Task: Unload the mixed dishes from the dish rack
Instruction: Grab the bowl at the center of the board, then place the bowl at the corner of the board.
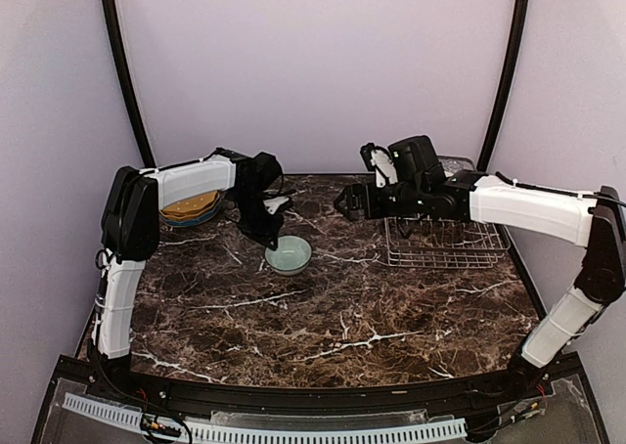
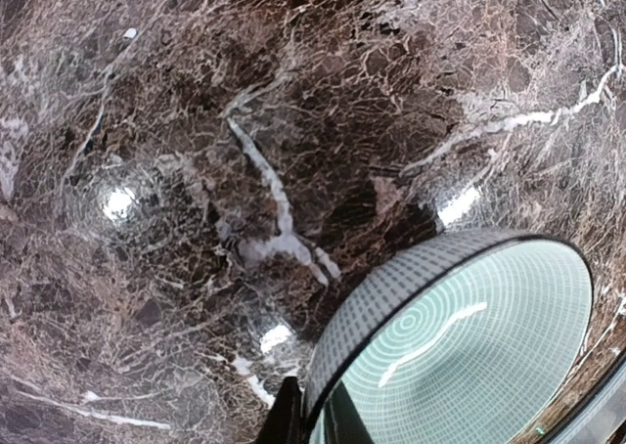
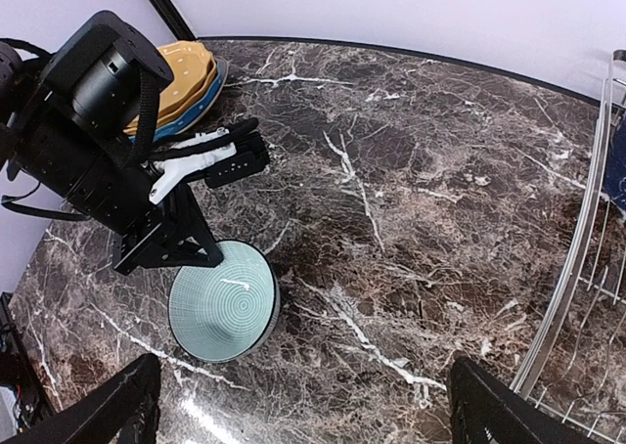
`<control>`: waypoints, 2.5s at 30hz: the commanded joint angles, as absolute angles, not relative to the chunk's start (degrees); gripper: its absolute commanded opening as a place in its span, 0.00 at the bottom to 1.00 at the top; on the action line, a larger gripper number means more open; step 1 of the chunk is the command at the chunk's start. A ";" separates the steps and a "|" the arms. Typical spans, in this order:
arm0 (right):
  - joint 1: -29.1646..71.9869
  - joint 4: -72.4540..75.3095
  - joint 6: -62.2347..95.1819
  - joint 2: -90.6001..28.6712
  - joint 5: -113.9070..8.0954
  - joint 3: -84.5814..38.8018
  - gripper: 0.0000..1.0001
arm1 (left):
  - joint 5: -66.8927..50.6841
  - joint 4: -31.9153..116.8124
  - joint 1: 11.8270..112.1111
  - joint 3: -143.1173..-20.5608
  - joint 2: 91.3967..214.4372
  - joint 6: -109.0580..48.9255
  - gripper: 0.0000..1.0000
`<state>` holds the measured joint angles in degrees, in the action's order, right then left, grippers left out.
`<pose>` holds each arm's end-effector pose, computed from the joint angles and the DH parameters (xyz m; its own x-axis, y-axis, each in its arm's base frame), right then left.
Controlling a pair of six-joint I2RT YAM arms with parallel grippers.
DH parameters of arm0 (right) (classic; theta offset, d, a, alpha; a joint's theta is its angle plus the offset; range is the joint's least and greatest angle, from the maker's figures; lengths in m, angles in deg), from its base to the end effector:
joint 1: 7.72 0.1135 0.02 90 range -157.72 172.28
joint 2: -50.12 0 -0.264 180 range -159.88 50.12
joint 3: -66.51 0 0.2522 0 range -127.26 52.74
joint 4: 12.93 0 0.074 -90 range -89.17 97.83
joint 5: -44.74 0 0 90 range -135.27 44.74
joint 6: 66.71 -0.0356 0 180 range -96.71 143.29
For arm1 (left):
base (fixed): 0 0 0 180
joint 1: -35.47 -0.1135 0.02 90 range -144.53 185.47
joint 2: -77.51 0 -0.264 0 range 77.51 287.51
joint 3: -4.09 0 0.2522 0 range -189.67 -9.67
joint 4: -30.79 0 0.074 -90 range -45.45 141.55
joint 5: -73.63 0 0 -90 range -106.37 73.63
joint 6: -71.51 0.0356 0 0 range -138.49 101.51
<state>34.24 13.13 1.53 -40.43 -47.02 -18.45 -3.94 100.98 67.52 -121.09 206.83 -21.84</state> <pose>0.2720 0.2461 0.2954 -0.6173 -0.0568 -0.7846 -0.4941 0.8041 0.3305 0.3928 -0.2550 0.1948 -0.8479 0.4635 -0.2575 0.5188 0.8254 -0.2227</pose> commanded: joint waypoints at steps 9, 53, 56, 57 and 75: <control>33.81 11.87 3.24 -38.31 -46.59 -18.97 0.99 | -6.18 104.16 66.74 -123.32 204.65 -22.73 0.01; 29.73 5.79 4.05 -26.61 -47.45 -4.64 0.99 | -5.91 79.04 22.39 -70.18 169.09 -38.65 0.25; 29.73 6.10 4.12 -26.70 -47.26 -5.06 0.99 | -7.72 79.66 22.39 -69.85 166.99 -38.22 0.39; 29.73 6.37 4.13 -26.69 -47.09 -5.15 0.99 | -8.18 79.94 22.42 -69.85 165.60 -37.90 0.44; 29.56 9.49 3.93 -29.70 -46.26 -10.03 0.99 | -8.68 70.59 49.02 -77.20 153.08 -39.65 0.94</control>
<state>30.00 8.47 4.55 -29.21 -46.50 -7.02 -8.44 73.72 42.61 -73.70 151.81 -38.85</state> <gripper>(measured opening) 0.987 0.935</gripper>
